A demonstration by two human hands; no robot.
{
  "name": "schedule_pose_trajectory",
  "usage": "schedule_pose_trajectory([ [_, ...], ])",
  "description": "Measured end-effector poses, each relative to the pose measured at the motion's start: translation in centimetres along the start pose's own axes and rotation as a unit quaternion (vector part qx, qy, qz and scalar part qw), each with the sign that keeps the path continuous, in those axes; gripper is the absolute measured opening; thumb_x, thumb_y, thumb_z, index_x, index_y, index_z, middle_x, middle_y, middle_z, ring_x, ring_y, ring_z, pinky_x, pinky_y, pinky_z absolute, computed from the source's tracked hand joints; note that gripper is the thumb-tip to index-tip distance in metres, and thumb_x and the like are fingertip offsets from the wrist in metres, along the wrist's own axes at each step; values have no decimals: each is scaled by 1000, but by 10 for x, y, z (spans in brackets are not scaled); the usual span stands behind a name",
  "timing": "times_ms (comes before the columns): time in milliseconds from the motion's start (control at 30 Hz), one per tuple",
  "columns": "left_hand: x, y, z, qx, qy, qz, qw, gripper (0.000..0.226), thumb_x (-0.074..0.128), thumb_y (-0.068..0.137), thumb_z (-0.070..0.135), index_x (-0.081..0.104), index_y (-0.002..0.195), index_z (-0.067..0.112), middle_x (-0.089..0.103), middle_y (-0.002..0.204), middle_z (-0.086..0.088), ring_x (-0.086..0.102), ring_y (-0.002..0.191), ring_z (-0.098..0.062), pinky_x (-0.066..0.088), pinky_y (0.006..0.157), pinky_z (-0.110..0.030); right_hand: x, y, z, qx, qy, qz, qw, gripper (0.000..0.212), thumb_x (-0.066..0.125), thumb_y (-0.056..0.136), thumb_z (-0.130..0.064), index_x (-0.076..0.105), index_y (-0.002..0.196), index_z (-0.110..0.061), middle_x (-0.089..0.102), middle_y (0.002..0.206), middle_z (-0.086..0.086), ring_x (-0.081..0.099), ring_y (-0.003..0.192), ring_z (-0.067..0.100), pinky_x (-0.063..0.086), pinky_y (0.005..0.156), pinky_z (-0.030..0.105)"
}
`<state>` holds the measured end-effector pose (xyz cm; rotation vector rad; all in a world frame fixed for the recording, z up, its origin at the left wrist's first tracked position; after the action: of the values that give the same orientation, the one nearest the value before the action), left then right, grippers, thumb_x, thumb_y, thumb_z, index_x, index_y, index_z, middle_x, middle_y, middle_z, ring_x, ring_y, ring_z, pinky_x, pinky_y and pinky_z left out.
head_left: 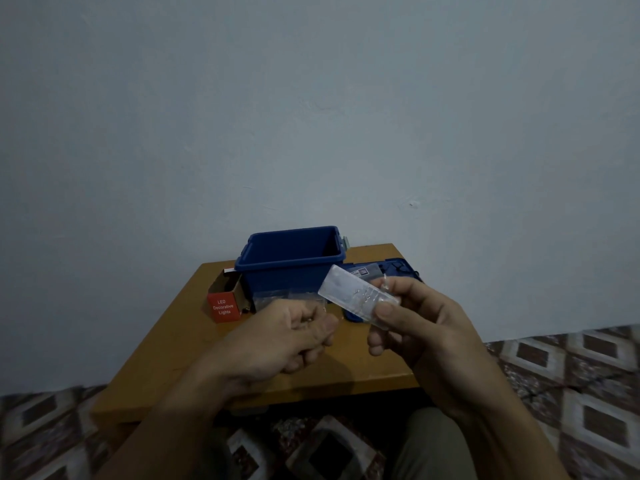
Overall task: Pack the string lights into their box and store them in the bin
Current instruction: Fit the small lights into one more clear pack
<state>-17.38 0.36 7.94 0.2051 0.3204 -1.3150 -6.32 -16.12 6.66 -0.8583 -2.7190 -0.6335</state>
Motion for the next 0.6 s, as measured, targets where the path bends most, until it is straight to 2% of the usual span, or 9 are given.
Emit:
schedule_pose_trajectory([
  [133,-6,4,-5,-11,-46,-71,996,22,72,88,39,70,84,18,55,66,-1,39,50,-8,31,47,-19,0,-3,-1,19,14,-79,997,31,77,78,-11,69,107,-2,59,92,19,60,63,26,55,58,32],
  [200,-7,5,2,-7,-6,-132,991,10,64,93,24,71,87,21,55,67,3,40,53,-7,32,48,-17,1,-6,-2,40,11,-136,990,32,76,77,-12,68,107,-2,60,95,17,58,63,25,55,59,30],
  [233,-7,5,6,-7,23,-160,987,14,62,94,20,70,83,23,55,66,5,41,54,-7,32,48,-16,1,-8,-2,54,1,-166,985,31,75,79,-11,67,108,-2,61,96,17,58,64,24,55,60,29],
  [300,-8,7,16,-20,84,-205,975,16,63,91,25,66,76,22,52,65,1,39,54,-9,27,48,-20,4,-12,-4,75,-39,-215,973,26,73,84,-7,65,108,-2,62,95,17,59,64,22,54,61,27],
  [367,-10,8,25,-32,152,-236,959,19,64,93,29,65,79,16,48,68,-11,35,55,-14,23,51,-28,5,-14,-4,87,-92,-231,965,21,71,88,-3,64,108,-3,63,96,17,60,65,22,53,62,26],
  [500,-10,11,42,-49,284,-193,938,20,69,93,22,66,74,16,54,64,-1,41,57,-13,30,57,-30,6,-14,-8,83,-202,-199,955,14,70,91,-7,67,103,-14,64,90,11,63,69,23,53,65,30],
  [600,-7,11,54,-40,337,-98,935,34,68,93,36,65,71,10,49,63,-2,41,60,-18,34,62,-36,5,-13,-10,61,-274,-153,948,13,70,92,-13,67,96,-25,65,81,0,65,70,20,55,68,34],
])
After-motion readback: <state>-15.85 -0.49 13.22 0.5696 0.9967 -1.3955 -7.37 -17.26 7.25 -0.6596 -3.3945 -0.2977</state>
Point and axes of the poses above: each hand's wrist, its own y-axis towards the middle knuckle, its own x-axis out of the palm, z = x × y, the point moved 3 cm from there along y, towards the middle knuckle
